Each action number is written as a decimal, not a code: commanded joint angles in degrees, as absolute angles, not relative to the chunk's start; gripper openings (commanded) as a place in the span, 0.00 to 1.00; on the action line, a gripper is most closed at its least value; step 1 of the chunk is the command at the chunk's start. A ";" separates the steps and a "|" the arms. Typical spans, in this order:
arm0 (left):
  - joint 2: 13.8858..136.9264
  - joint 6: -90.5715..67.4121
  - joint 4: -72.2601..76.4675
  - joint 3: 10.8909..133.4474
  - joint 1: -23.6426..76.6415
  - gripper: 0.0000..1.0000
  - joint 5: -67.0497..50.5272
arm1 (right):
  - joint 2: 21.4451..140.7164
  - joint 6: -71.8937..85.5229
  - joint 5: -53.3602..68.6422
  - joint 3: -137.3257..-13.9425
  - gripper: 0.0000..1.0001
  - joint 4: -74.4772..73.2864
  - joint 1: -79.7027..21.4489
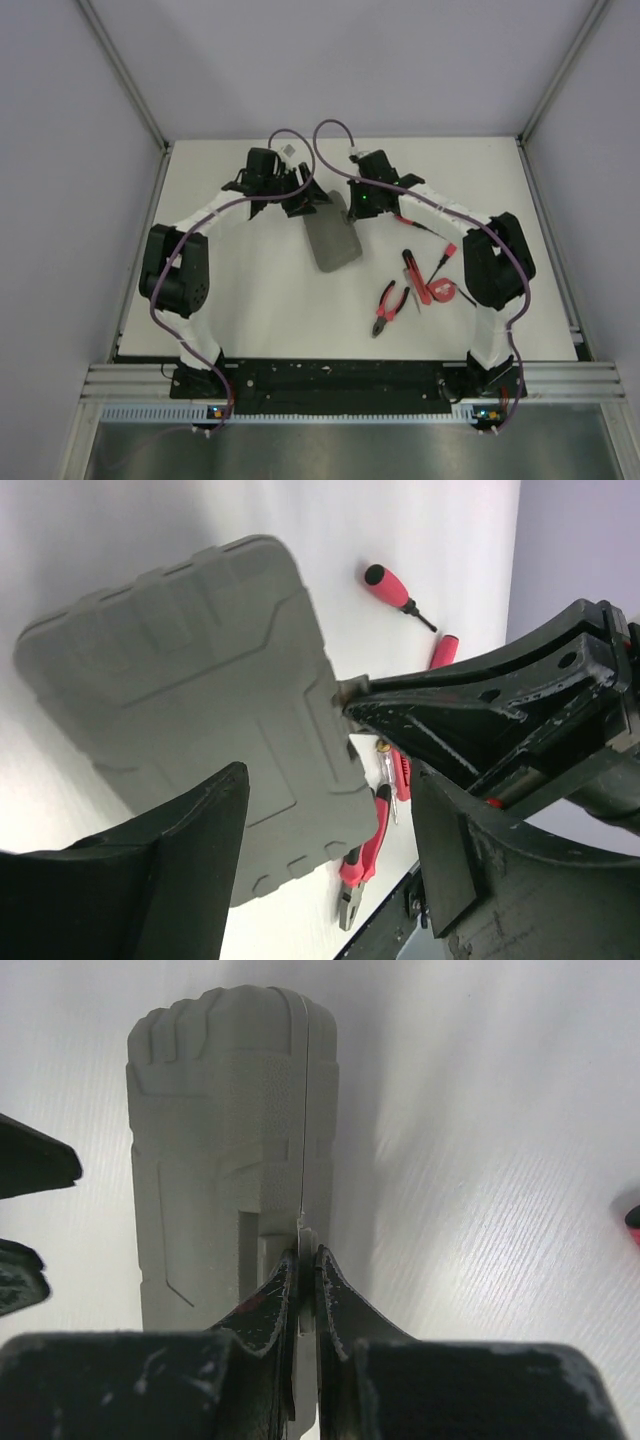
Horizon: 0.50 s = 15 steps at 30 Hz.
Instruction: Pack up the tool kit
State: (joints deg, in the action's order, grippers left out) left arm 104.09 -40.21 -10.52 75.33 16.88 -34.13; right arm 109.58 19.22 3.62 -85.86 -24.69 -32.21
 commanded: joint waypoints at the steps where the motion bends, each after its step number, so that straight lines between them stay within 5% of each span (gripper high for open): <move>1: 104.67 -39.99 -6.49 77.60 18.63 0.70 -32.97 | 103.36 17.67 0.27 -88.68 0.00 -24.61 -33.49; 15: 106.70 -38.58 -13.98 82.35 19.25 0.71 -31.11 | 100.46 17.67 -1.32 -90.09 0.00 -25.40 -35.77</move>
